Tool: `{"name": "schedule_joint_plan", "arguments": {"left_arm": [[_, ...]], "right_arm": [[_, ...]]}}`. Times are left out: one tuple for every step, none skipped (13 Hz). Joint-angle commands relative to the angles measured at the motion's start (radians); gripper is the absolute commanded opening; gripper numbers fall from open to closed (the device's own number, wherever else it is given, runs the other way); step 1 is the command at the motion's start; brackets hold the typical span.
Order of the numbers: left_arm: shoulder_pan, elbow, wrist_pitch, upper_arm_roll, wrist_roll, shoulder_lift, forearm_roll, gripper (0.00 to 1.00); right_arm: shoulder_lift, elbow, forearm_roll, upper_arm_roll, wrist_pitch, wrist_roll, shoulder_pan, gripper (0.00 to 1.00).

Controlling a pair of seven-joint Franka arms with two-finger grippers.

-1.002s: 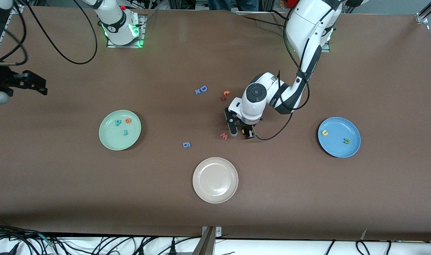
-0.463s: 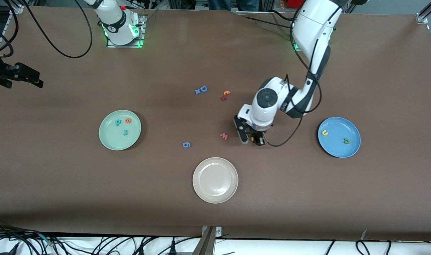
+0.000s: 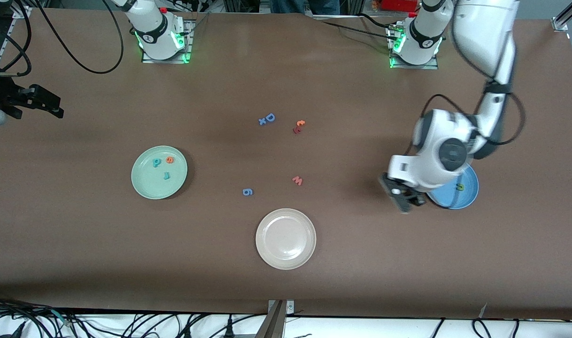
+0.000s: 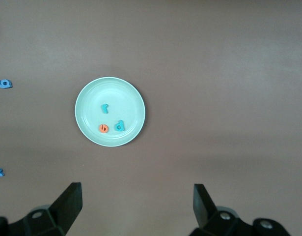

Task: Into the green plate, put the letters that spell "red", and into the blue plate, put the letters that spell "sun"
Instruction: 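Carry the yellow S to the blue plate and open the left gripper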

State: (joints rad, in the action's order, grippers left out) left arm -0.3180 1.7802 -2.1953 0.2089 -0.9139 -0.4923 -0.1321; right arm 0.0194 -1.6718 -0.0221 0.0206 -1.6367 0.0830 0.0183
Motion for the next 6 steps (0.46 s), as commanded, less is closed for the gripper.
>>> {"name": "schedule_joint_plan", "arguments": {"left_arm": [[0.118, 0.037, 0.095, 0.033, -0.06, 0.027, -0.061, 0.03], [0.15, 0.059, 0.1, 0.033, -0.054, 0.027, -0.061, 0.03], [0.171, 0.076, 0.1, 0.033, -0.015, 0.024, -0.061, 0.02], [0.181, 0.094, 0.1, 0.035, 0.072, 0.018, -0.061, 0.02], [0.183, 0.113, 0.1, 0.033, 0.219, 0.017, -0.058, 0.0], [0.174, 0.125, 0.1, 0.032, 0.386, 0.017, -0.051, 0.01]], "right_arm": [[0.031, -0.026, -0.018, -0.021, -0.02, 0.004, 0.02, 1.0], [0.03, -0.016, -0.025, -0.021, -0.018, 0.004, 0.019, 1.0], [0.031, -0.014, -0.025, -0.019, 0.001, -0.002, 0.017, 1.0], [0.034, -0.014, -0.024, -0.021, 0.027, -0.008, 0.015, 1.0], [0.036, -0.014, -0.022, -0.024, 0.031, -0.008, 0.015, 1.0], [0.033, -0.014, -0.019, -0.024, 0.021, -0.008, 0.015, 1.0]]}}
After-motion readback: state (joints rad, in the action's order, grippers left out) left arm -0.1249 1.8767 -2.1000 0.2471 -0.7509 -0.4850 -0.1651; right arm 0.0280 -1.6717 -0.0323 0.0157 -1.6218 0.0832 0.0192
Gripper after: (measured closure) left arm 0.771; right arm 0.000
